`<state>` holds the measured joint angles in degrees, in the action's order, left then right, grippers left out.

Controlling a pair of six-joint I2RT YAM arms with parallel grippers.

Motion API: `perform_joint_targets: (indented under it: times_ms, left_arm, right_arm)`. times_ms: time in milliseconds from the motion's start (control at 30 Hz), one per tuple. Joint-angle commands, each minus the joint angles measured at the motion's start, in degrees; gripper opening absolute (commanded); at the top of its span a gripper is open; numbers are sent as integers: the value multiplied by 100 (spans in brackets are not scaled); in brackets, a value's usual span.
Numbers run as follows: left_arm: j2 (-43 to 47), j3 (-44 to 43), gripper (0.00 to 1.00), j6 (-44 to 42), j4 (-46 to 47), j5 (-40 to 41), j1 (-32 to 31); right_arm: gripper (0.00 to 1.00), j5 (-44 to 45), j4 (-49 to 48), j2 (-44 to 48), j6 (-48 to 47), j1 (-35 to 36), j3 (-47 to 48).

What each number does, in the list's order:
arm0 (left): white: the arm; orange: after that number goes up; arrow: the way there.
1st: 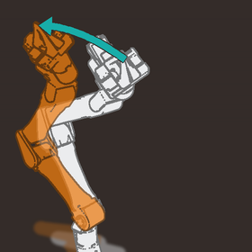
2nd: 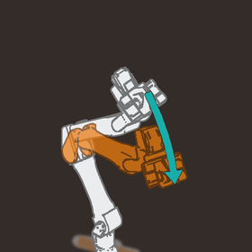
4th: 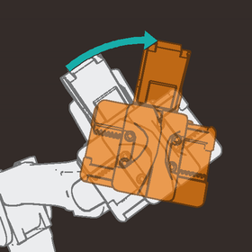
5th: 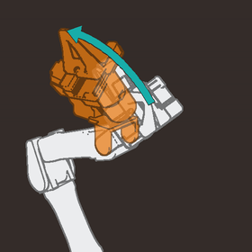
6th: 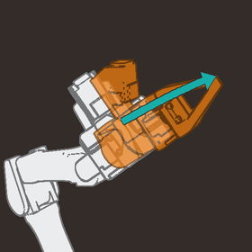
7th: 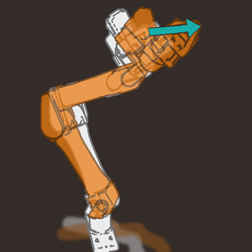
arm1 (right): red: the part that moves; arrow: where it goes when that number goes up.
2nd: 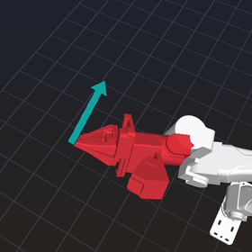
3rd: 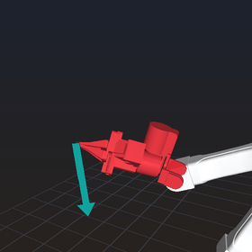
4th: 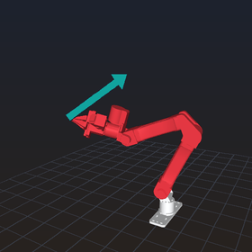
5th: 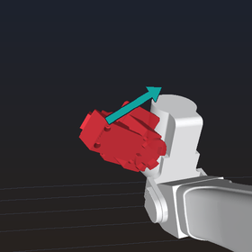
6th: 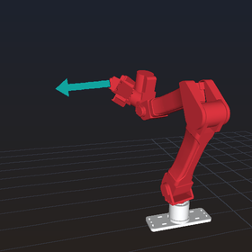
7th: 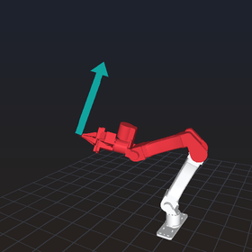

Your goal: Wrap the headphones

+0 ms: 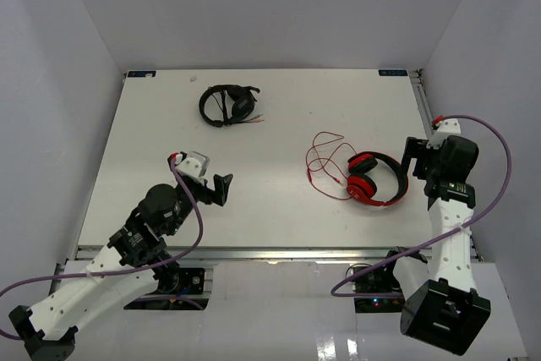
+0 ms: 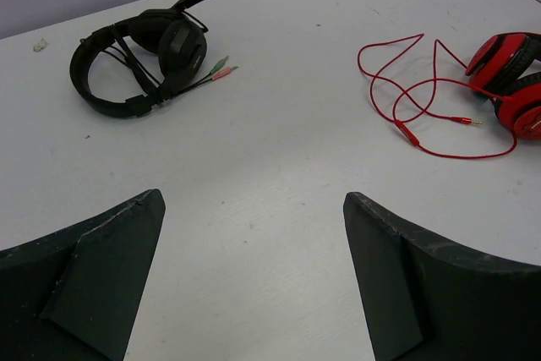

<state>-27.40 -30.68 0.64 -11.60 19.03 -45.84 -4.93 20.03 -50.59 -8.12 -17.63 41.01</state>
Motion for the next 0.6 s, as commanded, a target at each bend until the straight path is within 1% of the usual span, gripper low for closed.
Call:
perform_joint_targets:
  times_ms: [0, 67, 133, 200, 267, 333, 400, 500, 567]
  left_arm:
    - [73, 14, 98, -3, 21, -48, 18]
    - [84, 18, 98, -3, 17, -48, 14]
    - [85, 18, 98, -12, 21, -48, 14]
    - [85, 18, 98, -12, 17, -56, 14]
    - [83, 9, 98, -12, 19, -70, 14]
    - [77, 9, 98, -12, 25, -82, 14]
    - [77, 9, 98, -12, 19, -86, 16]
    - [68, 9, 98, -12, 17, -101, 14]
    - [55, 18, 98, -12, 17, -92, 14]
  right_arm:
    - [90, -271, -105, 16, -160, -21, -6]
    - [90, -462, -45, -18, -528, -21, 2]
    - [90, -1271, 289, -7, -1282, -21, 53]
    - [90, -2293, 933, 4, -2596, -21, 89]
    - [90, -2540, 1167, 3, -2916, -21, 52]
    - [90, -2700, 1218, -27, -3107, -21, 15]
    - [90, -2658, 1126, -118, -3050, -21, -56]
    - [90, -2279, 779, -436, -2574, -21, -75]
    - [90, -1691, 412, -731, -1967, -21, -11]
